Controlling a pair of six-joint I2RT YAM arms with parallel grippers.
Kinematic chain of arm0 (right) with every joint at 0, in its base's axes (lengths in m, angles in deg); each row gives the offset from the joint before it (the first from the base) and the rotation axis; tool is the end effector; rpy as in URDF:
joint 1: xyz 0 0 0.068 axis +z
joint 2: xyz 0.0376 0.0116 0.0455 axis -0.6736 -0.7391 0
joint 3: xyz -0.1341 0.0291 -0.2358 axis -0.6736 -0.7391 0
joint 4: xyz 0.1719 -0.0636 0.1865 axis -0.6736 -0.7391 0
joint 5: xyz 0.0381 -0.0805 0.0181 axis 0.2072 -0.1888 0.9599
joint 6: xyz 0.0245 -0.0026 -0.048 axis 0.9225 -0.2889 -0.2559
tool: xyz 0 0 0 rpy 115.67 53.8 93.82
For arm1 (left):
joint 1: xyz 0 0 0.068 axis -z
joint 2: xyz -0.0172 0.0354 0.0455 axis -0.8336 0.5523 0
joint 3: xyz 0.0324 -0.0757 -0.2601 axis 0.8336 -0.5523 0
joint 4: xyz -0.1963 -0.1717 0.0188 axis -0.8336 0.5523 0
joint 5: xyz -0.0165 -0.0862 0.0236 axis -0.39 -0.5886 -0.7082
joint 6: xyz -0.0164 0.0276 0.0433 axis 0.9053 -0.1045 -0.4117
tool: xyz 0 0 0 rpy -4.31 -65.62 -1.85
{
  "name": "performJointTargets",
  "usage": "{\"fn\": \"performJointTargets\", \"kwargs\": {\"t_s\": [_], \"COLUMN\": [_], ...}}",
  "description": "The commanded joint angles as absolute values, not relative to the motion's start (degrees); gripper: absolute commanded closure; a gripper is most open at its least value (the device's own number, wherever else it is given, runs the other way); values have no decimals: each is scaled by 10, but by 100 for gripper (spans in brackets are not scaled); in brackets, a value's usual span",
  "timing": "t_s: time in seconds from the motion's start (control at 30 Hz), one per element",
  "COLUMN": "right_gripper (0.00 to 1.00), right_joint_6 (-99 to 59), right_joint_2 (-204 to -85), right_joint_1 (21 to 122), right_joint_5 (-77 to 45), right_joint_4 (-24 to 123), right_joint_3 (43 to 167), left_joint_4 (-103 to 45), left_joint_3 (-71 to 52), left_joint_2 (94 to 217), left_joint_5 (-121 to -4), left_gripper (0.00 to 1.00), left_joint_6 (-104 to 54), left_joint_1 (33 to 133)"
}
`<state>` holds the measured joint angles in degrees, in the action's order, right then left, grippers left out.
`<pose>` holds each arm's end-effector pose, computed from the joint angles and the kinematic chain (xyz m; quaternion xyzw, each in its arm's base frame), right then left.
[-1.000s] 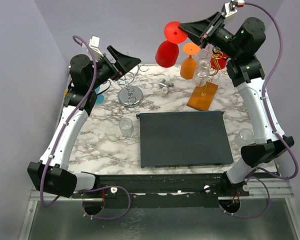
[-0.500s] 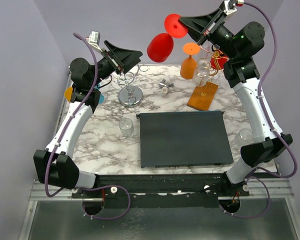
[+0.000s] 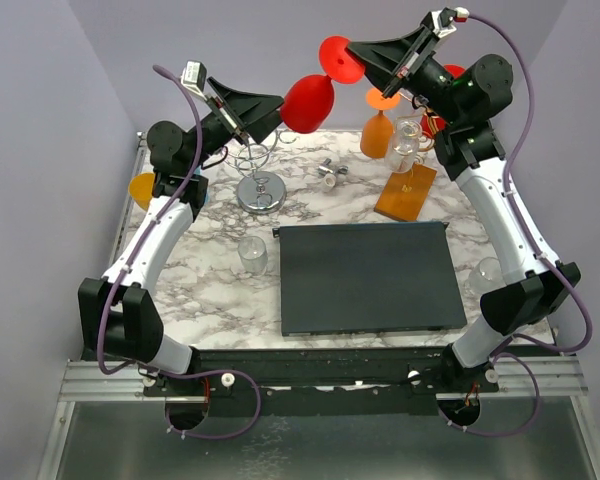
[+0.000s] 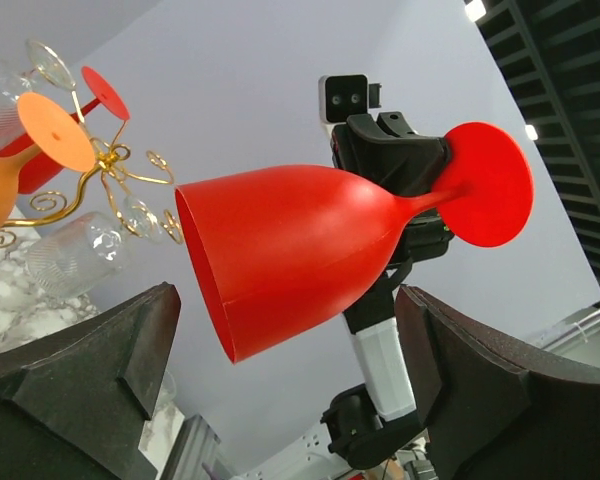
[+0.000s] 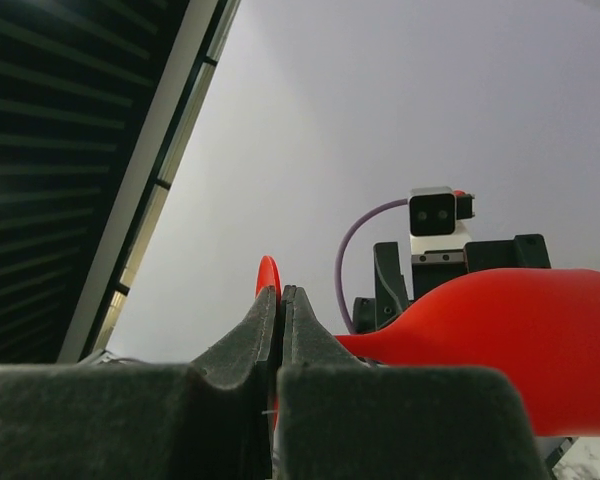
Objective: Take the wine glass off the wine glass rack
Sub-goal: Place the wine glass at the center of the board.
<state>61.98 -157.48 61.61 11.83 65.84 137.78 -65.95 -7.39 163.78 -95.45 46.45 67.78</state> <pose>0.3248 0.1357 0.5463 0.0517 0.5437 0.7564 0.3599 0.3187 -0.0875 0.4461 -0.0308 0.5581 -0.7156 0.4189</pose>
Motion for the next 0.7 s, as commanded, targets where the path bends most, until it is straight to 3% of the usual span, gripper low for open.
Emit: {"fn": "performJointTargets", "kwargs": {"t_s": [0.0, 0.2, 0.43, 0.67], "right_gripper": [99, 100, 100, 99], "right_joint_6": [654, 679, 707, 722], "right_joint_2": [-1577, -1587, -1599, -1611], "right_joint_1": [622, 624, 623, 624], "right_joint_5": [133, 146, 161, 169], "right_joint_4": [724, 751, 777, 793], "right_joint_3": [1373, 1377, 1382, 1392], "left_joint_4": [-768, -869, -905, -920], "left_joint_3": [-82, -87, -72, -67], "left_joint_2": [1655, 1676, 1678, 1678], "left_joint_5": [-975, -976, -974, -980], "left_gripper": [5, 16, 27, 44], "left_joint_6": [539, 627, 666, 683], "left_joint_1": [675, 675, 677, 683]}}
